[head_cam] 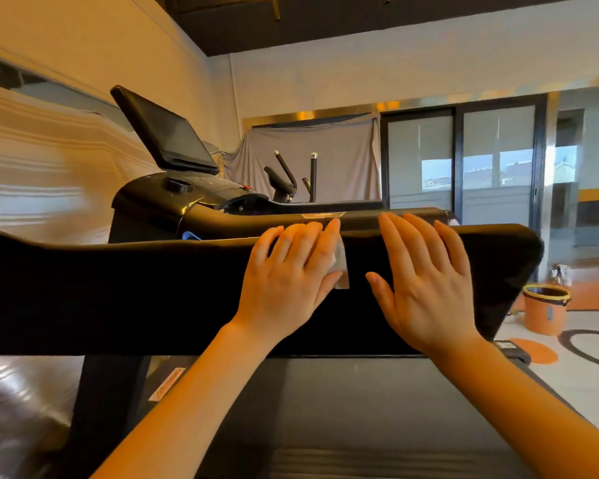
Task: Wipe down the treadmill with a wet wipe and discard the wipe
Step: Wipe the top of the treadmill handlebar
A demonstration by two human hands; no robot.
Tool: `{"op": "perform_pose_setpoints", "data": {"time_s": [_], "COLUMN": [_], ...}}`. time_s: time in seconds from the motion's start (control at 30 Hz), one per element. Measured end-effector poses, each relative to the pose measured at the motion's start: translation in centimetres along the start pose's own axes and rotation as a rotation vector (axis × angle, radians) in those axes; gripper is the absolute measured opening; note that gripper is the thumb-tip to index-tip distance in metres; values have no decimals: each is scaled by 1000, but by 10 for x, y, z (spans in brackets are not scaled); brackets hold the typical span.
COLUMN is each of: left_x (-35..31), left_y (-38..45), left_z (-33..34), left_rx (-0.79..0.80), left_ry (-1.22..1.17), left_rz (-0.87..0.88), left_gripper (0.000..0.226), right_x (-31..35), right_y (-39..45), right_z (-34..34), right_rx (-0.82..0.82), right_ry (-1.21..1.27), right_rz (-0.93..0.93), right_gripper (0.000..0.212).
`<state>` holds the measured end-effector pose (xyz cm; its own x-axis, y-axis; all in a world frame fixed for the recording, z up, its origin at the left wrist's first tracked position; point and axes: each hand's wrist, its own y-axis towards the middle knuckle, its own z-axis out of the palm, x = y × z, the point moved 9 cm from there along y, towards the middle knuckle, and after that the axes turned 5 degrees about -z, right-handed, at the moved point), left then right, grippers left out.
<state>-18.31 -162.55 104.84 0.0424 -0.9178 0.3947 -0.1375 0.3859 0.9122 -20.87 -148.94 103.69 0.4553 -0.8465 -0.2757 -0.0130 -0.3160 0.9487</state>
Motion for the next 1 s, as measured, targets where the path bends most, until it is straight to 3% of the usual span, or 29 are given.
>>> {"op": "perform_pose_setpoints", "data": {"time_s": [0.13, 0.3, 0.5, 0.73, 1.0], "left_x": [0, 13, 61, 147, 263], "left_y": [8, 19, 41, 77, 64], "left_z": [0, -6, -22, -69, -132], "left_rx": [102, 289, 504, 718, 922], "left_ry": [-70, -274, -424, -377, -163], "left_rz": [-28, -68, -327, -534, -734], "left_gripper": [47, 44, 45, 45, 47], "right_x": [2, 3, 5, 62, 158], "right_y": [2, 10, 35, 117, 220], "right_z": [-3, -12, -11, 4, 16], "right_rx": [47, 267, 574, 915, 891], "right_ry": [79, 196, 267, 432, 691], "right_rz": [92, 184, 365, 276, 69], "right_gripper": [58, 61, 69, 73, 49]}}
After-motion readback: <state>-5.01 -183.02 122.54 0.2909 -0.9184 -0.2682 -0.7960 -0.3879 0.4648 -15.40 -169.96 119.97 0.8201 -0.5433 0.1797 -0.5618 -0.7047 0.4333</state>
